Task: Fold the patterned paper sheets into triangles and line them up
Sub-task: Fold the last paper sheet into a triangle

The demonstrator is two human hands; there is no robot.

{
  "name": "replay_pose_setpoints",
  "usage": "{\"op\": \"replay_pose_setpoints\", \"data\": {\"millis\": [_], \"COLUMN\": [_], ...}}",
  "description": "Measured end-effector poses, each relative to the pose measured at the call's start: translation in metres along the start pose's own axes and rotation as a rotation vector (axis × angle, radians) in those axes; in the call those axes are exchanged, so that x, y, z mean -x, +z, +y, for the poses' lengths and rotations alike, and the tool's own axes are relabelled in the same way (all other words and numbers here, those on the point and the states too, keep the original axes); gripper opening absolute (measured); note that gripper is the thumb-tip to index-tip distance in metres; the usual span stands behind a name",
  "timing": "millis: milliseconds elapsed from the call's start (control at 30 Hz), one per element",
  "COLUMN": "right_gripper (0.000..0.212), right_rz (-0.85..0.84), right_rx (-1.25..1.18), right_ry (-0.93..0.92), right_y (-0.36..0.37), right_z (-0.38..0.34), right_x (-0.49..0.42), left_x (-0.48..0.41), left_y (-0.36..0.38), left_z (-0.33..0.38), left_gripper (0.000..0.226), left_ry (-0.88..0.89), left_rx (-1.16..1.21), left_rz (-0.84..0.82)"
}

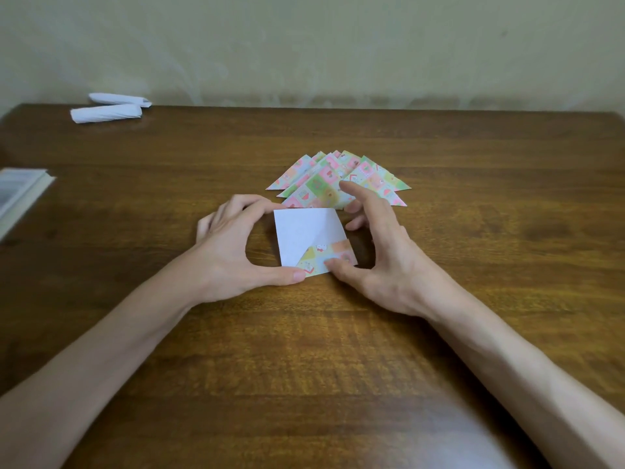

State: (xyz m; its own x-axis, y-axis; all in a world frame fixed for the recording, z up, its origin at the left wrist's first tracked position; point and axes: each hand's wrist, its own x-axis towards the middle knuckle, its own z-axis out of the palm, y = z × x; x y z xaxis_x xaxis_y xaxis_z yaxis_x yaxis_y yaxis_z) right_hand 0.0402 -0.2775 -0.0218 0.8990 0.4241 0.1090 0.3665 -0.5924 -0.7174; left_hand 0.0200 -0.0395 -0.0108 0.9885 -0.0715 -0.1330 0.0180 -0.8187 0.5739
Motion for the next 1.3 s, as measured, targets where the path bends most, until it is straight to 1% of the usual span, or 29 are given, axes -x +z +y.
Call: {"op": "replay_pose_setpoints", "data": {"millis": [100,200,267,333,433,533,600,667,733,800,867,900,967,1067,1133,1167,1200,1233,1300], "right_gripper": [0.092,0.094,0.093,0.093,0.093,0.09,0.087,0.085,0.081,0.072,0.061,0.056,0.041,0.007,0.007,0.003,0.01,0.025,0.048], "right_rz": [-0.052,-0.08,-0.085,-0.082,-0.09,-0.098,-0.102,-0.095,-0.052,0.059,0.187,0.223,0.236,0.184,0.139,0.131,0.136,0.143,0.14], "right_rx": [-0.025,-0.113,-0.092,-0.093,-0.101,-0.084,-0.071,-0.079,-0.109,-0.115,-0.052,-0.012,0.051,0.08,0.041,0.015,-0.017,-0.038,-0.064], "right_ry": [-0.001,0.022,0.025,0.026,0.022,-0.009,-0.032,-0.05,-0.055,-0.068,-0.115,-0.142,-0.172,-0.152,-0.083,-0.05,-0.024,-0.012,-0.025], "right_y": [-0.006,-0.012,-0.014,-0.015,-0.015,-0.016,-0.015,-0.014,-0.012,-0.011,-0.011,-0.013,-0.014,-0.014,-0.013,-0.012,-0.012,-0.013,-0.013], "right_z": [0.005,0.009,0.011,0.012,0.014,0.012,0.012,0.014,0.014,0.013,0.011,0.01,0.007,0.002,0.002,0.003,0.003,0.003,0.0], "right_x": [-0.001,-0.003,-0.004,-0.005,-0.006,-0.005,-0.003,-0.002,-0.001,0.0,0.001,0.002,0.003,0.004,0.004,0.004,0.005,0.005,0.006], "left_x": [-0.001,0.0,0.0,0.001,0.001,0.001,0.002,0.002,0.002,0.002,0.003,0.003,0.003,0.004,0.006,0.007,0.009,0.011,0.014], "left_y": [-0.001,-0.003,-0.002,-0.003,-0.005,-0.008,-0.009,-0.008,-0.009,-0.008,-0.007,-0.006,-0.004,0.0,0.004,0.005,0.005,0.005,0.004], "left_z": [0.003,0.004,0.005,0.007,0.006,0.002,0.001,0.0,-0.004,-0.007,-0.008,-0.008,-0.005,-0.001,0.001,0.003,0.005,0.007,0.012], "left_gripper": [0.109,0.117,0.117,0.113,0.1,0.093,0.077,0.051,0.038,0.032,0.026,0.022,0.019,0.02,0.026,0.03,0.031,0.028,0.014], "left_ry": [-0.043,-0.06,-0.063,-0.069,-0.054,-0.031,-0.031,-0.015,0.013,0.069,0.121,0.138,0.143,0.146,0.205,0.239,0.269,0.302,0.373], "left_rx": [-0.006,-0.012,-0.006,0.004,0.017,0.014,0.025,0.048,0.074,0.08,0.076,0.069,0.038,-0.004,-0.03,-0.058,-0.089,-0.114,-0.158], "left_rz": [-0.014,-0.03,-0.032,-0.034,-0.048,-0.06,-0.054,-0.04,-0.028,0.002,0.038,0.055,0.077,0.141,0.256,0.312,0.353,0.373,0.37]}}
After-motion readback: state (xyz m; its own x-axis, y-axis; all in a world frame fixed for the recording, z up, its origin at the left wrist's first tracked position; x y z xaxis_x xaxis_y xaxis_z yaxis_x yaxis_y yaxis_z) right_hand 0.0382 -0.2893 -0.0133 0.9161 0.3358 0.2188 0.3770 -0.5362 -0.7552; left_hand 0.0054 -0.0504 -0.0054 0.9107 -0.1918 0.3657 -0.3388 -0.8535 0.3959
